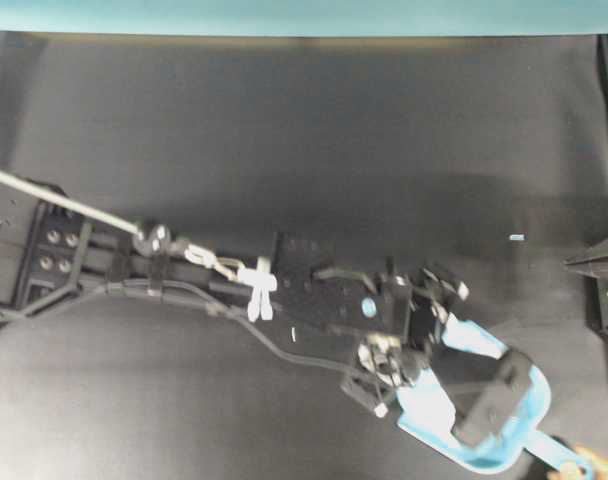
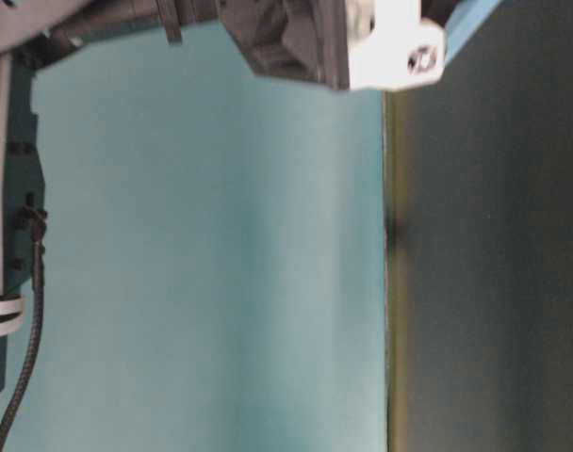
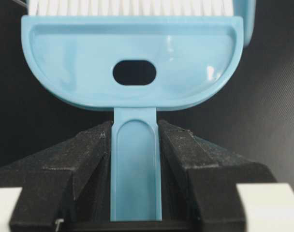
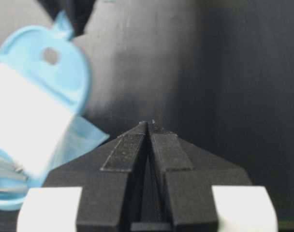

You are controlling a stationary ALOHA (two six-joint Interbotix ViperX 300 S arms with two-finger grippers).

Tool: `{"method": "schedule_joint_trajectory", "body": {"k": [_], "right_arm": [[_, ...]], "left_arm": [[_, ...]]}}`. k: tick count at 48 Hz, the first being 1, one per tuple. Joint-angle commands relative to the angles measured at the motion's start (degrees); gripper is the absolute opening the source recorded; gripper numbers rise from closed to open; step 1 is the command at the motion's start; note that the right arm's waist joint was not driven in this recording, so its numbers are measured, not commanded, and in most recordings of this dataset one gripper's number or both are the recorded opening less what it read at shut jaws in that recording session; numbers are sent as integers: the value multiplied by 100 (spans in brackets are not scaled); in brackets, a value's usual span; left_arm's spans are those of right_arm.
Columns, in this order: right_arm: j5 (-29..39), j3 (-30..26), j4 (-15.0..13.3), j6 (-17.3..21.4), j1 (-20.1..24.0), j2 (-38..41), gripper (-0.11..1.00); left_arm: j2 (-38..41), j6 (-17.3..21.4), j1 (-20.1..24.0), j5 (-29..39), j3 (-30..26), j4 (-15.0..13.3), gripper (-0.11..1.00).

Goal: Hold the dustpan with a person, while the left arm uses a hand brush to gather the screws into the dustpan.
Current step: 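Push the screws into the dustpan with the brush, then pull back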

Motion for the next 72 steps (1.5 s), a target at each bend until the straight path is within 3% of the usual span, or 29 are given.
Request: {"method": "schedule_joint_trajectory", "body": {"k": [1,12,21,25,31,36,44,52,64,72], "right_arm": [[-26,-35,-9,-35,0,35,0],[-35,-35,-9,-35,-9,26,0],[-35,-35,-9,-35,0,35,0],[-35,-35,-9,-35,0,35,0],[-35,-35,-9,-35,0,26,0],[-35,-35,0,-35,0,35,0],[-35,-35,-9,-35,-9,26,0],[-35,-35,-9,-26,-9,18,0],[-35,-35,-9,-35,0,0,0],[-26,-35,-9,-35,0,0,0]], "left_arm": [[-18,-26,35,-237,-158,18,31],[-299,-79,88,-563,-123,18,31],[-1028,-105,264,-598,44,18,32],[-1538,-123,369,-747,396,18,31],[-2250,-193,554,-1222,1397,18,31],[-2883,-439,694,-1995,2602,18,31],[-3841,-1081,809,-3507,4509,18,31],[-4781,-1714,853,-4588,6152,9,31],[-5423,-2197,765,-4816,7550,18,31],[-5405,-2285,844,-4649,8033,18,31]]}}
